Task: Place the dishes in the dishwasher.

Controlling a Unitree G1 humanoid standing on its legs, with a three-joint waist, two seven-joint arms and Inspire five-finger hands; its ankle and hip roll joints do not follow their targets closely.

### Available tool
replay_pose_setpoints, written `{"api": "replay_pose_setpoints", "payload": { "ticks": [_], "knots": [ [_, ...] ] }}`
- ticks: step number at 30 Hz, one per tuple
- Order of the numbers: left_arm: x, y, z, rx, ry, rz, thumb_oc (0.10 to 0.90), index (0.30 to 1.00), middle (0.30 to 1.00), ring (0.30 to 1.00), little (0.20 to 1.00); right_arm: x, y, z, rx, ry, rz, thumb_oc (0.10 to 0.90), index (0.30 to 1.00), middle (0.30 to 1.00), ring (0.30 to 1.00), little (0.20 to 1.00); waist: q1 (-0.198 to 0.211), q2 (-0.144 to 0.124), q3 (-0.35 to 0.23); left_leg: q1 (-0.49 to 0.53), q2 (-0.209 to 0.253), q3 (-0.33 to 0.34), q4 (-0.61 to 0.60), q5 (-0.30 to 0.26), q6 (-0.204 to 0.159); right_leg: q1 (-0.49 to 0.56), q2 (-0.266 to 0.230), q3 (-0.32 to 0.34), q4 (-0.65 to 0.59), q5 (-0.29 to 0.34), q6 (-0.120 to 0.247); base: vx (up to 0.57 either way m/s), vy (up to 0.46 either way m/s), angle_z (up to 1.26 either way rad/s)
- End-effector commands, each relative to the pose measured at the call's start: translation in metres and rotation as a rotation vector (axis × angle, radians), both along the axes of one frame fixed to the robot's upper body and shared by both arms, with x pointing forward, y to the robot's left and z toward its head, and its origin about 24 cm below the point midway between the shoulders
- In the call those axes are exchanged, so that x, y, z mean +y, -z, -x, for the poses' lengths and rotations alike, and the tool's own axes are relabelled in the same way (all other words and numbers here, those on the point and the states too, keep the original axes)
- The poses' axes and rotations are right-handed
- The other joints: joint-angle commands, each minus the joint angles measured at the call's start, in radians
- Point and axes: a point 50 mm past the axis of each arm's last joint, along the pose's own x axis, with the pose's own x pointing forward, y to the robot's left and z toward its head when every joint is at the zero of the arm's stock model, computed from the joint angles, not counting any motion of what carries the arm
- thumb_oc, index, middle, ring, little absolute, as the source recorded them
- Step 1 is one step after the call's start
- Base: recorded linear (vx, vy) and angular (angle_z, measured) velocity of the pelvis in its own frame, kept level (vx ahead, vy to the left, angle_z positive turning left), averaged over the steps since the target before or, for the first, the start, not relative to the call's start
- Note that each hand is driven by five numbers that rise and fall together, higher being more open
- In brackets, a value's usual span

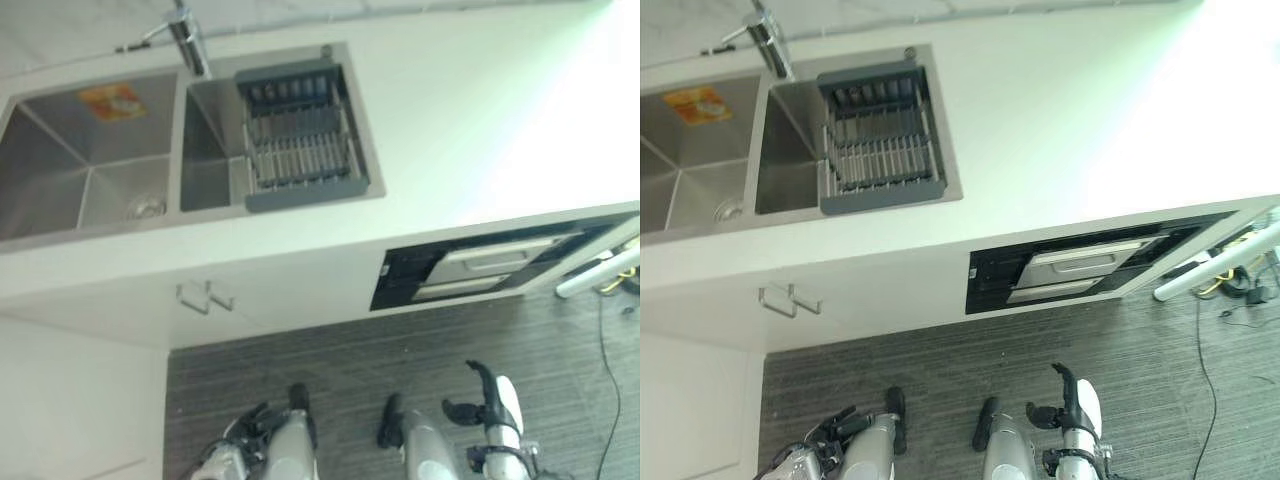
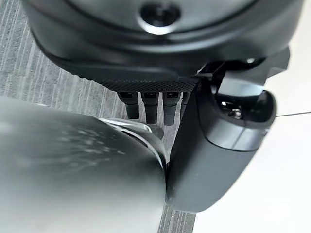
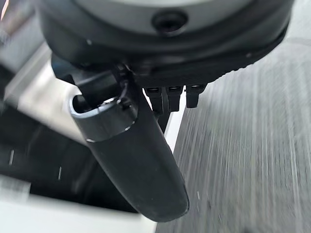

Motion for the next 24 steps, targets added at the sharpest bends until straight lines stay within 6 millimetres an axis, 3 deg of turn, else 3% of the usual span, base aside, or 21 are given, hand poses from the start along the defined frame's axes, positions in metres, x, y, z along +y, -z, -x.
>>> {"api": "replay_pose_setpoints", "payload": {
  "ticks": [1,3,4,5,8,15,24],
  "knots": [
    [0.004,-0.002,0.005,-0.064,-0.078,-0.033,0.800,0.900,0.900,0.900,0.900,-0.011,-0.042,-0.054,-0.275,0.039,0.003,0.800,0.900,0.900,0.900,0.900,0.013,0.029,0.015,0.014,-0.049,0.087,0.066,-0.153,0.053,0.101,0.057,0.018,-0.010,-0.123,0.036,0.00,0.067,-0.09],
    [-0.004,0.001,0.007,-0.044,-0.033,0.037,0.800,0.900,0.900,0.900,0.900,-0.013,-0.020,-0.037,-0.189,0.083,-0.271,0.800,0.900,0.900,0.900,0.900,0.005,0.034,-0.023,0.024,-0.028,0.093,0.066,-0.152,0.039,0.143,0.058,0.010,-0.059,-0.108,0.042,0.00,0.054,-0.07],
    [-0.004,0.001,0.007,-0.043,-0.027,0.042,0.800,0.900,0.900,0.900,0.900,-0.012,-0.018,-0.036,-0.180,0.082,-0.296,0.800,0.900,0.900,0.900,0.900,0.005,0.035,-0.025,0.025,-0.027,0.094,0.066,-0.152,0.038,0.145,0.058,0.010,-0.063,-0.107,0.042,0.00,0.036,-0.10],
    [-0.009,0.004,0.010,-0.018,0.018,0.065,0.800,0.900,0.900,0.900,0.900,-0.008,-0.003,-0.027,-0.097,0.095,-0.480,0.800,0.900,0.900,0.900,0.900,0.003,0.037,-0.040,0.027,-0.022,0.096,0.066,-0.151,0.033,0.159,0.055,0.008,-0.075,-0.106,0.044,0.01,0.037,-0.13],
    [-0.019,0.010,0.021,0.064,0.123,0.109,0.800,0.900,0.900,0.900,0.900,0.006,0.027,-0.004,0.105,0.095,-0.742,0.800,0.900,0.900,0.900,0.900,0.007,0.037,-0.079,0.039,-0.020,0.097,0.066,-0.151,0.029,0.177,0.041,0.006,-0.075,-0.112,0.045,0.05,0.033,-0.10],
    [-0.023,0.015,0.028,0.159,0.241,0.043,0.800,0.900,0.900,0.900,0.900,0.016,0.040,0.005,0.265,0.078,-0.773,0.800,0.900,0.900,0.900,0.900,0.011,0.031,-0.134,0.078,-0.034,0.098,0.066,-0.173,0.028,0.177,-0.004,0.007,-0.075,-0.102,0.062,0.06,0.002,-0.07],
    [-0.023,0.017,0.036,0.209,0.340,0.054,0.800,0.900,0.900,0.900,0.900,0.020,0.048,0.014,0.359,0.108,-0.756,0.800,0.900,0.900,0.900,0.900,0.020,0.033,-0.157,0.094,-0.041,0.078,0.066,-0.182,0.030,0.187,-0.014,0.011,-0.075,-0.099,0.067,0.03,-0.005,0.01]
  ]
}}
